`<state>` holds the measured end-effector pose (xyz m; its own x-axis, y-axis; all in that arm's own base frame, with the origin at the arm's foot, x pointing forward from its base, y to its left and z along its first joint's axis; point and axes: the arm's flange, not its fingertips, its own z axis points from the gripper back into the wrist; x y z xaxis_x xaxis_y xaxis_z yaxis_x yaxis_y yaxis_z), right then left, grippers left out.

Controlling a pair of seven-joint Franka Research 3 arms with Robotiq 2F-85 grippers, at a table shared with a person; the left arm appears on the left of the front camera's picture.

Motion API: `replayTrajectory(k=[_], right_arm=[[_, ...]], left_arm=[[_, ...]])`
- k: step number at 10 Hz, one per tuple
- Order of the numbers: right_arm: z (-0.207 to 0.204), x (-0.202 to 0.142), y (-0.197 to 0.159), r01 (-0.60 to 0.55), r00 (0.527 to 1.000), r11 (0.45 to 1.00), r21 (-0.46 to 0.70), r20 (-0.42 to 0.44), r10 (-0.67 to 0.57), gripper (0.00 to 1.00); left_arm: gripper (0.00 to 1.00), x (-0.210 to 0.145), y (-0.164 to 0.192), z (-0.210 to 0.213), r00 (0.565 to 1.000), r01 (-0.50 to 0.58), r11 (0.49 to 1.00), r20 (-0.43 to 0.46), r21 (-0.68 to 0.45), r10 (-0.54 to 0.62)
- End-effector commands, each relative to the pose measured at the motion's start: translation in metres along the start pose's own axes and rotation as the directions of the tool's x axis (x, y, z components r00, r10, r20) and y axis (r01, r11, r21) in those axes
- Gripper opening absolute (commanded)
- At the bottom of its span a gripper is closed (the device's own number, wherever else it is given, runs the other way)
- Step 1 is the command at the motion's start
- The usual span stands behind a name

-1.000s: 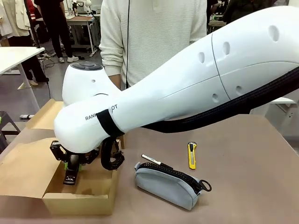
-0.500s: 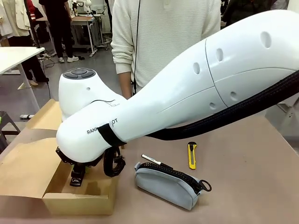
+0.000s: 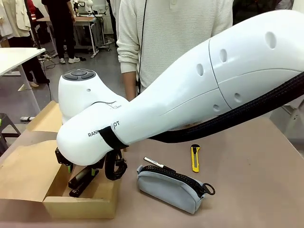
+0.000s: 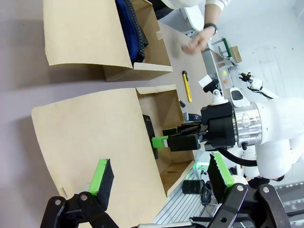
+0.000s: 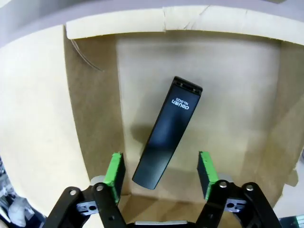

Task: Place items inside the box.
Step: Pick up a Pencil pouch or Stapler and place it inside the Mailer Box closest to the robot.

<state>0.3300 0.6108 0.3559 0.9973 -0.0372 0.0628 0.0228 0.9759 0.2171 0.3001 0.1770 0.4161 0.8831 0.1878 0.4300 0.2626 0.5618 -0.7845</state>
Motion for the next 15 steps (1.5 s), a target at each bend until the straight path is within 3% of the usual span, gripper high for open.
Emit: replayTrajectory(k=[1, 15], right_arm=[[0.005, -0.0048, 0.003, 0.017, 0.999, 1.0, 0.002, 0.036, -0.017, 1.0], [0.0115, -0.0148, 0.0008, 0.024, 0.999, 1.0, 0.019, 0.036, -0.025, 1.0]], left_arm=[[1.0, -0.0001, 0.0002, -0.0015, 1.0, 0.02, 1.0, 0.018, -0.018, -0.02], [1.0, -0.0001, 0.0002, -0.0015, 1.0, 0.02, 1.0, 0.018, -0.018, -0.02]])
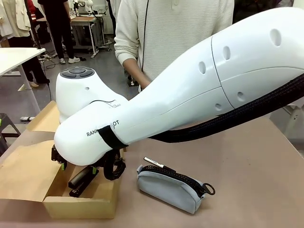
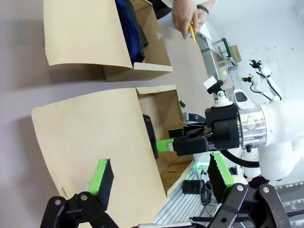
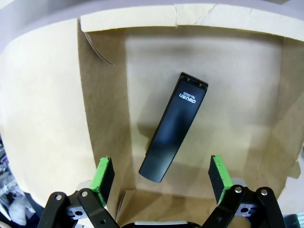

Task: Place items inside the box.
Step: Pick up a Pencil pouch or Stapler and place it inside the Mailer Box closest to the robot.

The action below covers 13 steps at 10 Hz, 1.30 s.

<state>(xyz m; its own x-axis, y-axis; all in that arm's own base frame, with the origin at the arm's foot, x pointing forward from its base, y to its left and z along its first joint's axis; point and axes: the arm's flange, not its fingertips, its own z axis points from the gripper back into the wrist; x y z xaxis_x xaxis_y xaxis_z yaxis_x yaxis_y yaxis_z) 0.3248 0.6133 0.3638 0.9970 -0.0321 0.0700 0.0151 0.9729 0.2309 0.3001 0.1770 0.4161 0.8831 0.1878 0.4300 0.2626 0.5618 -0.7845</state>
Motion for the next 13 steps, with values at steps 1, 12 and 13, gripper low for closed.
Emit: replayTrajectory(k=[1, 12, 13], right_arm=[[0.011, -0.012, -0.007, 0.005, 1.0, 1.0, 0.013, 0.01, -0.005, 1.0], [0.126, -0.033, -0.207, 0.1, 0.992, 0.959, 0.264, -0.096, -0.077, 1.0], [0.128, -0.03, -0.209, 0.112, 0.991, 0.954, 0.277, -0.107, -0.085, 1.0]], left_arm=[[1.0, 0.0, 0.0, -0.001, 1.0, 0.02, 1.0, 0.018, -0.018, -0.019], [1.0, 0.0, 0.0, -0.001, 1.0, 0.02, 1.0, 0.018, -0.018, -0.019], [1.0, 0.0, 0.0, -0.001, 1.0, 0.02, 1.0, 0.018, -0.018, -0.019]])
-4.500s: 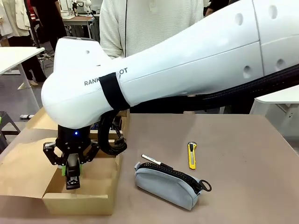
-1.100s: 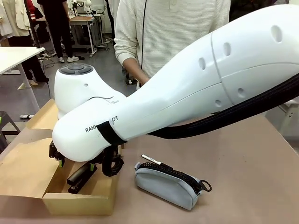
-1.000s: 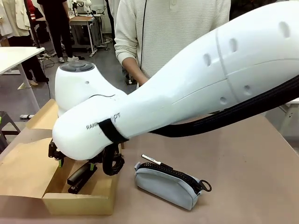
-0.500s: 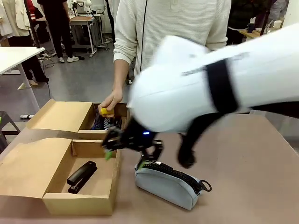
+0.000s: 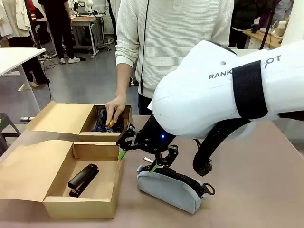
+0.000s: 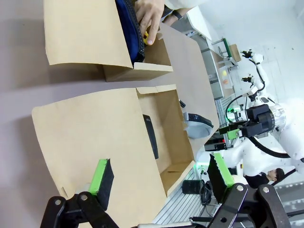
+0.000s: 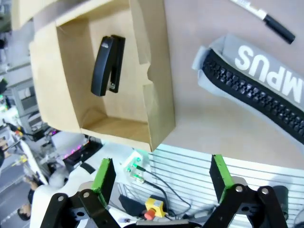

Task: Place items inside the box.
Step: Pick up a Pencil pouch or Stapler and place it inside the Mailer Box closest to the robot.

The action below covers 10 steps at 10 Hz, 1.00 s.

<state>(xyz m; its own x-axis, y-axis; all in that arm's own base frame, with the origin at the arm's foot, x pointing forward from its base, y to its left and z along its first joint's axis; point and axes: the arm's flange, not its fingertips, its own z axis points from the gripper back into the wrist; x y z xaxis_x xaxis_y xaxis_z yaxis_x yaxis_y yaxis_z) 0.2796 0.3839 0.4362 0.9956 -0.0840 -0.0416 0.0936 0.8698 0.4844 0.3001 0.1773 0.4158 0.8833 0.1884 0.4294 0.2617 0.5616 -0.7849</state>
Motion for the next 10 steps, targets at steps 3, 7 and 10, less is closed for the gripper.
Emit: replayTrajectory(k=[3, 7, 10], right_arm=[[0.045, 0.041, -0.046, 0.105, 0.994, 0.988, 0.113, -0.029, -0.102, 1.0], [0.125, 0.087, -0.197, 0.21, 0.976, 0.882, 0.422, -0.149, -0.161, 1.0], [0.133, 0.075, -0.179, 0.205, 0.978, 0.877, 0.436, -0.122, -0.167, 1.0]], left_arm=[[1.0, 0.0, 0.0, -0.002, 1.0, 0.021, 1.0, 0.018, -0.018, -0.02], [1.0, 0.0, 0.0, -0.002, 1.0, 0.021, 1.0, 0.018, -0.018, -0.02], [1.0, 0.001, -0.001, 0.004, 1.0, -0.011, 1.0, 0.006, -0.003, 0.011]])
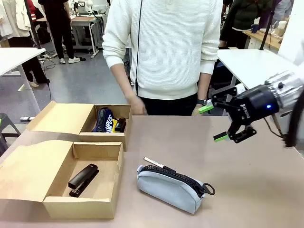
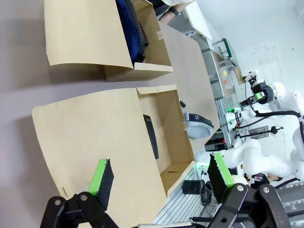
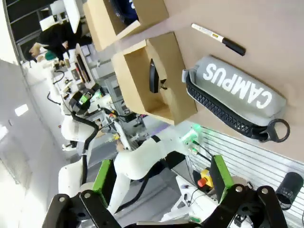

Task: Place items inside the box.
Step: Pick up a Pencil pouch or Stapler and place it inside the Mailer Box closest to the robot.

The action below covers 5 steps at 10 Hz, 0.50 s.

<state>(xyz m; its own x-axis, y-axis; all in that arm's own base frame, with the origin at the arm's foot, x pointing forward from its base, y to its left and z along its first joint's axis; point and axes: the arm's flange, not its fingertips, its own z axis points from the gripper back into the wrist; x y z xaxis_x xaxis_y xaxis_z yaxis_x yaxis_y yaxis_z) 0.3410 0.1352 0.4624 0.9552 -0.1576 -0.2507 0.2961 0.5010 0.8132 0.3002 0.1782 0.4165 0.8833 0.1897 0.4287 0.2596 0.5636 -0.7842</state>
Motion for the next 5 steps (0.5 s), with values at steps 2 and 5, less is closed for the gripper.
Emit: replayTrajectory(k=[2, 5], right_arm=[[-0.095, 0.004, 0.041, -0.089, 0.988, 0.96, -0.266, -0.147, 0.051, 1.0], [-0.065, 0.0, 0.048, -0.129, 0.99, 0.97, -0.206, -0.082, 0.114, 1.0]], left_arm=[[1.0, 0.012, -0.021, 0.054, 0.996, -0.065, 0.976, 0.053, -0.209, 0.078], [1.0, 0.008, -0.041, 0.098, 0.988, -0.039, 0.941, 0.126, -0.336, 0.086]])
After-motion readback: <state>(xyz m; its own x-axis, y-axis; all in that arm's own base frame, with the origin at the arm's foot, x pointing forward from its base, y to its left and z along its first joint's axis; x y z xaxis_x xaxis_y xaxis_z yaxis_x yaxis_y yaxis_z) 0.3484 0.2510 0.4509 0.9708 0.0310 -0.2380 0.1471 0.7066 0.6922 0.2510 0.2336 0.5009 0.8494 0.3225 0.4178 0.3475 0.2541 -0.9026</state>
